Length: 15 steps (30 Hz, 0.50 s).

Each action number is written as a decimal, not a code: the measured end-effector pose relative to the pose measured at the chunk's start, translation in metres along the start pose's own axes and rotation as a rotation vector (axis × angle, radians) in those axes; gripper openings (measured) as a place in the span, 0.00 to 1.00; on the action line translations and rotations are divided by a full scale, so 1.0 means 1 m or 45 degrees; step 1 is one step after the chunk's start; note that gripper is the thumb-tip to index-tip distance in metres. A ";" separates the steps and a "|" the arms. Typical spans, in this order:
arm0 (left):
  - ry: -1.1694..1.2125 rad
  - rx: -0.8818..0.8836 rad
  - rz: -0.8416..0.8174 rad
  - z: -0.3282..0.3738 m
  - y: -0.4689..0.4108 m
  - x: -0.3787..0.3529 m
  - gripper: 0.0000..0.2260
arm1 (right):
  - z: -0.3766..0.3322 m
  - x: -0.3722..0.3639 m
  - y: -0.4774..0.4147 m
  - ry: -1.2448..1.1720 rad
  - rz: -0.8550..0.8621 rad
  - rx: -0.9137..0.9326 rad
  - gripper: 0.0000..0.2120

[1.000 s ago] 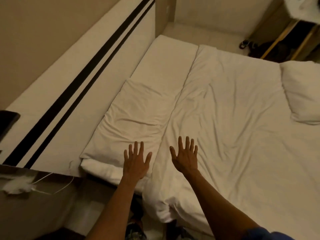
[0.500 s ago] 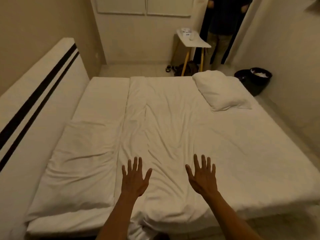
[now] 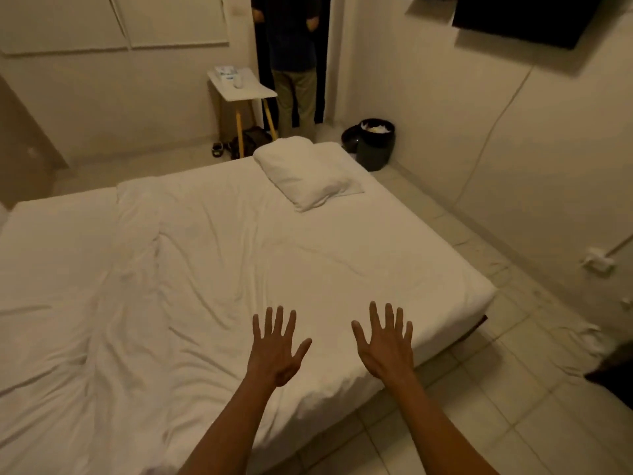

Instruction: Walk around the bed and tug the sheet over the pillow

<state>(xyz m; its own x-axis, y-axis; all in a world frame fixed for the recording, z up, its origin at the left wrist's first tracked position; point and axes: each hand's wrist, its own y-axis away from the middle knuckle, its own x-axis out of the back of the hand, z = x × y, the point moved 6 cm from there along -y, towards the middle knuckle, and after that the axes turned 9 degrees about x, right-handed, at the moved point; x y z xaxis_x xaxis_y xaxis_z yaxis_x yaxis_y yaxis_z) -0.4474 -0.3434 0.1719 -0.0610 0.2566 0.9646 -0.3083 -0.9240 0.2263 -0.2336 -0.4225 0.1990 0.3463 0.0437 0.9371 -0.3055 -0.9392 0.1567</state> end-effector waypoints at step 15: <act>-0.049 -0.167 -0.095 0.336 -0.104 -0.032 0.39 | 0.320 0.114 -0.050 0.031 0.083 -0.246 0.43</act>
<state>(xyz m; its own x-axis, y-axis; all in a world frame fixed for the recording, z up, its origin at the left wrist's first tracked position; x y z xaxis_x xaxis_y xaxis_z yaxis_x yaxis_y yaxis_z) -0.0944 -0.3506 0.1625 0.0020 0.3098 0.9508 -0.4318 -0.8573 0.2802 0.1049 -0.4791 0.1978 0.2995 -0.0043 0.9541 -0.4916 -0.8577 0.1505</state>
